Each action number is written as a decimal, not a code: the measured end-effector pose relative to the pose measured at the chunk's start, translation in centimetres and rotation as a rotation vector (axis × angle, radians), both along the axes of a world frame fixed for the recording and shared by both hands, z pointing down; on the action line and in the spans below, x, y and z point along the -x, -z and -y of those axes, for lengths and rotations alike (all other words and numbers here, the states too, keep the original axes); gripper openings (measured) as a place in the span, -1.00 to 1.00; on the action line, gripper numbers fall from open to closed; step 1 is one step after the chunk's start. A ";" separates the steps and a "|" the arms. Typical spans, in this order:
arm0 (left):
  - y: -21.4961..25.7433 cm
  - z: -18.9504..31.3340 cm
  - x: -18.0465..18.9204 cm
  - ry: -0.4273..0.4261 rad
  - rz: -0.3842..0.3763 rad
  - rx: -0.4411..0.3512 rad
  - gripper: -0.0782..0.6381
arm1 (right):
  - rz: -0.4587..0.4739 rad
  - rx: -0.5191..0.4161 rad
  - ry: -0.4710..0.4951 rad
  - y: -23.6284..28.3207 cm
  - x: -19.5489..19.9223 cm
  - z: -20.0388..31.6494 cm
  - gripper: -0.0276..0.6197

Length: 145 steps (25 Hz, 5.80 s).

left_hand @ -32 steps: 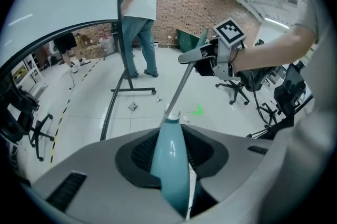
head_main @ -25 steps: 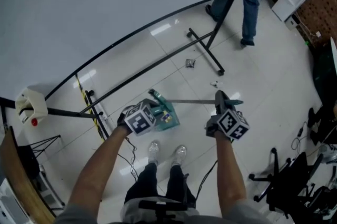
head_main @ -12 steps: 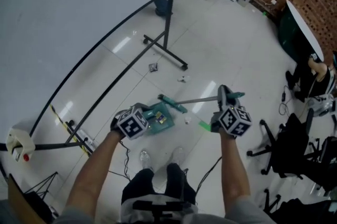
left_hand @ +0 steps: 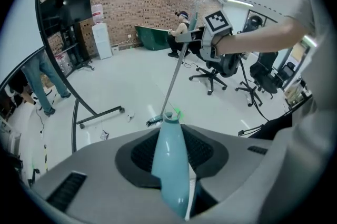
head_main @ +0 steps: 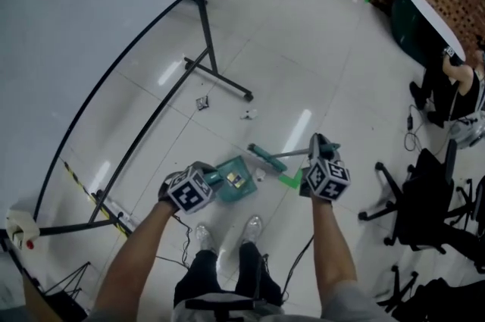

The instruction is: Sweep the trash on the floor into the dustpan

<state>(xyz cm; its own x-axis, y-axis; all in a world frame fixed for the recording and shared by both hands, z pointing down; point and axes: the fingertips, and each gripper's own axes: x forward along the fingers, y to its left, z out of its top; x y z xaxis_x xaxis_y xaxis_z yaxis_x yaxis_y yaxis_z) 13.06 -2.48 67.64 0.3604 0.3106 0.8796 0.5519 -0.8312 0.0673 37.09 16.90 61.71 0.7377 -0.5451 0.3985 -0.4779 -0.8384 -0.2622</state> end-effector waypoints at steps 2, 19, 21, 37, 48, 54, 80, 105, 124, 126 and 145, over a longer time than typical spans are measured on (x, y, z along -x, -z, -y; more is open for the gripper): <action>-0.3 -0.8 -0.6 -0.002 0.005 0.000 -0.45 | 0.056 -0.016 0.004 -2.5 0.9 0.0 -0.76; -0.6 -0.9 -1.5 0.020 0.011 -0.026 -0.45 | 0.139 -0.226 0.033 0.7 3.7 -0.3 -0.76; -0.5 -0.3 -1.7 0.027 0.021 -0.044 -0.45 | 0.117 -0.228 0.035 1.8 2.8 -0.7 -0.76; 2.3 6.1 -11.6 0.200 -0.084 -0.007 -0.45 | -0.029 -0.122 -0.027 7.4 -12.3 -0.4 -0.76; 2.0 10.6 -20.9 0.269 -0.074 0.035 -0.45 | -0.046 -0.029 -0.063 5.6 -22.2 4.6 -0.77; 0.7 10.2 -23.7 0.305 -0.005 0.025 -0.45 | -0.057 -0.017 -0.008 3.9 -27.9 7.6 -0.78; 0.1 12.3 -25.0 0.468 0.010 0.019 -0.45 | 0.181 0.069 0.575 -3.3 -21.5 26.7 -0.75; 2.8 26.7 -13.6 0.916 -0.089 0.023 -0.45 | -0.009 -0.097 0.535 7.1 -25.4 45.3 -0.76; 1.6 29.0 -15.0 1.179 -0.064 0.019 -0.45 | 0.181 -0.136 0.981 -1.9 -18.7 55.8 -0.75; 1.8 28.9 -14.8 1.177 -0.069 0.027 -0.45 | 0.214 -0.108 1.022 -2.2 -16.7 55.3 -0.76; 2.1 27.6 -13.0 1.187 -0.151 0.013 -0.45 | 0.324 -0.023 1.280 2.1 -10.7 53.6 -0.75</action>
